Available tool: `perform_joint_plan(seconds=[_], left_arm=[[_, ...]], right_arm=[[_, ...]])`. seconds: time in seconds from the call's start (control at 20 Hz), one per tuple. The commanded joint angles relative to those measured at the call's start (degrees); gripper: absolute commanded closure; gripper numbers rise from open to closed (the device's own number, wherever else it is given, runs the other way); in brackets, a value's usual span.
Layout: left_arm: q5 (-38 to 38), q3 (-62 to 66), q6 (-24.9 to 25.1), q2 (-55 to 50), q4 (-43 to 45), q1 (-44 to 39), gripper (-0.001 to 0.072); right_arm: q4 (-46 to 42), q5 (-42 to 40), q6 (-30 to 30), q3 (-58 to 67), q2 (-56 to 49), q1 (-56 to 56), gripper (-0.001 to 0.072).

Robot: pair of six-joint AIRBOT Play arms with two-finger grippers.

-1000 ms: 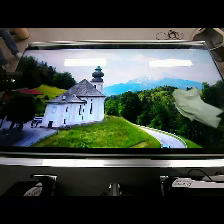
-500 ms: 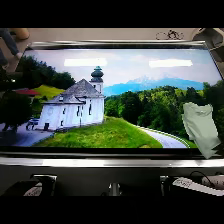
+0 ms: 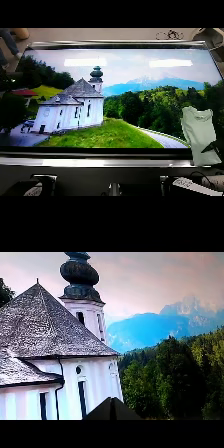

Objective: Fold the shirts.

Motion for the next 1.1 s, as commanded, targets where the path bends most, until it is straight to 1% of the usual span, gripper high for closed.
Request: perform_joint_plan(seconds=[0.0,0.15,0.2,0.25,0.3,0.35,0.45,0.5,0.55,0.6,0.65,0.7,0.75,0.8,0.85,0.9,1.05], left_arm=[[0.44,-0.02,0.17,-0.04,0.04,0.02,0.0676],[2.43,-0.02,0.17,-0.07,0.04,0.02,0.0676],[3.3,-0.02,0.2,-0.22,0.04,-0.02,0.0677],[4.35,0.11,0.52,-0.59,0.66,-0.33,0.0678],[5.51,0.81,1.55,-1.7,3.72,-1.49,0.068],[5.09,2.58,0.74,-3.8,10.58,-3.41,0.068],[-0.7,8.57,-8.07,-11.41,31.5,-8.81,0.0679],[-4.66,11.15,-11.63,-15.82,39.47,-11.13,0.0677],[-8.92,12.94,-12.5,-20.22,41.99,-12.61,0.0606],[-14.16,13.53,-12.48,-23.8,40.17,-13.35,0.0344],[-20.37,13.11,-11.43,-26.29,37.77,-13.92,0.0059],[-23.12,10.82,-10.88,-27.15,35.58,-14.29,0.0025],[-20.52,7.1,-11.1,-25.55,34.27,-14.38,0.0026],[-15.21,3.08,-12.85,-22.69,33.92,-14.36,0.0029],[-10.58,0.33,-14.88,-20.28,34.03,-14.14,0.003],[-8.41,-0.7,-15.3,-19.02,34.16,-13.94,0.003],[-7.98,-0.28,-14.91,-18.71,34.18,-13.77,0.0028]], right_arm=[[-2.21,1.14,-2.01,4.42,2.56,-0.02,0.0024],[-6.43,5.03,-2.01,17.0,4.31,0.0,0.0029],[-5.27,4.26,-2.05,22.34,4.28,0.39,0.0046],[-2.75,2.25,-2.56,27.3,4.31,1.84,0.0047],[0.22,-0.66,-4.28,32.13,4.31,4.87,0.0047],[1.51,-3.63,-4.94,35.69,4.33,9.2,0.0047],[1.33,-7.85,-5.22,39.28,4.35,22.27,0.0048],[1.27,-7.87,-4.98,39.28,4.07,30.21,0.0048],[0.31,-6.56,-3.89,39.12,3.15,37.75,0.0046],[-1.79,-4.57,-1.03,38.8,1.51,45.05,0.0],[-2.21,-1.36,1.11,38.77,-0.74,49.83,0.0],[-0.24,2.71,1.7,38.75,-3.54,52.83,0.0],[2.16,6.91,1.7,38.75,-5.95,54.12,0.0001],[3.06,9.66,1.92,38.75,-7.89,54.86,0.0004],[2.47,10.25,1.99,38.75,-8.92,55.23,0.0005],[2.38,10.05,2.14,38.75,-9.27,55.28,0.0006],[2.27,11.54,2.1,38.77,-9.22,55.28,0.0009]])
